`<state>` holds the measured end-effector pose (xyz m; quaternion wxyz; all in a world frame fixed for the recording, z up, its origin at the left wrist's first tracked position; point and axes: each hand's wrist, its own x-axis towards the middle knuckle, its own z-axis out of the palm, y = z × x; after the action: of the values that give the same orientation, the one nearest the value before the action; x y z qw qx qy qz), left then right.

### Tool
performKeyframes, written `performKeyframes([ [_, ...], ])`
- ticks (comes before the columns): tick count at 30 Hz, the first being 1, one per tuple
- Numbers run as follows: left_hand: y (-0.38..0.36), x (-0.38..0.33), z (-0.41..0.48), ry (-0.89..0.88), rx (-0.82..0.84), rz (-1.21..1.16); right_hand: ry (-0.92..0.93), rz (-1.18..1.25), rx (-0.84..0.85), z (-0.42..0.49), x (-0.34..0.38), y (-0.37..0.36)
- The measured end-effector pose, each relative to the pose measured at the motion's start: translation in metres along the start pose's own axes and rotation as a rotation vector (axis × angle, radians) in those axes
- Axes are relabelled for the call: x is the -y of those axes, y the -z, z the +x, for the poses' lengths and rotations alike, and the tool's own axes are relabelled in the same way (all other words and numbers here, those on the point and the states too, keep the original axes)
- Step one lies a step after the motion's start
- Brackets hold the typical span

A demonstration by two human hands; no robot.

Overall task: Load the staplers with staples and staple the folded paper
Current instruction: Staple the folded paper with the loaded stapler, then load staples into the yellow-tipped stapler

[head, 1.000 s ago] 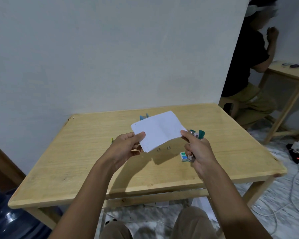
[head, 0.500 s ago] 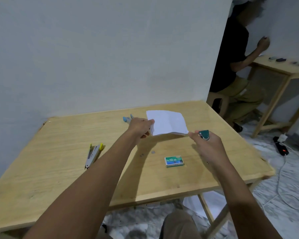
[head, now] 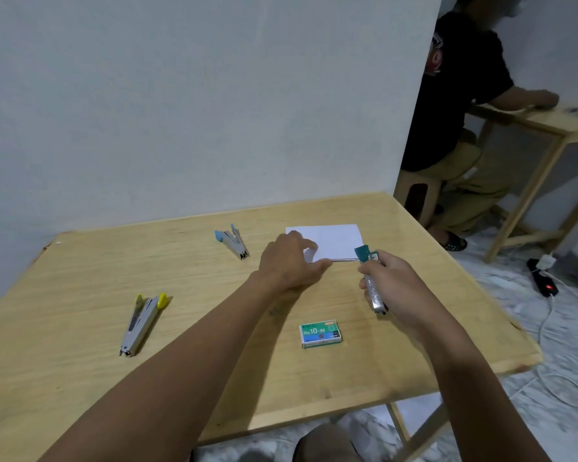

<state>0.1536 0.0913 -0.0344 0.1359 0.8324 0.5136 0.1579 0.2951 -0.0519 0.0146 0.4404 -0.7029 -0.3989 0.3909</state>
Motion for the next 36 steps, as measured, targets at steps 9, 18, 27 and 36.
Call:
performKeyframes([
  [9, -0.002, -0.015, 0.024, 0.072, -0.039, -0.028, 0.097, 0.057, -0.021, -0.004, 0.007, -0.012],
  [18, 0.096, 0.059, -0.055, 0.159, -0.171, -0.204, 0.156, 0.007, -0.045, -0.018, 0.001, -0.04],
  [27, 0.119, 0.145, -0.152, 0.675, 0.039, 0.033, 0.258, -0.239, 0.134, -0.021, 0.033, -0.144],
  [36, 0.118, 0.166, -0.16, 0.569, -0.033, -0.173, 0.396, -0.511, 0.074, 0.032, 0.06, -0.226],
])
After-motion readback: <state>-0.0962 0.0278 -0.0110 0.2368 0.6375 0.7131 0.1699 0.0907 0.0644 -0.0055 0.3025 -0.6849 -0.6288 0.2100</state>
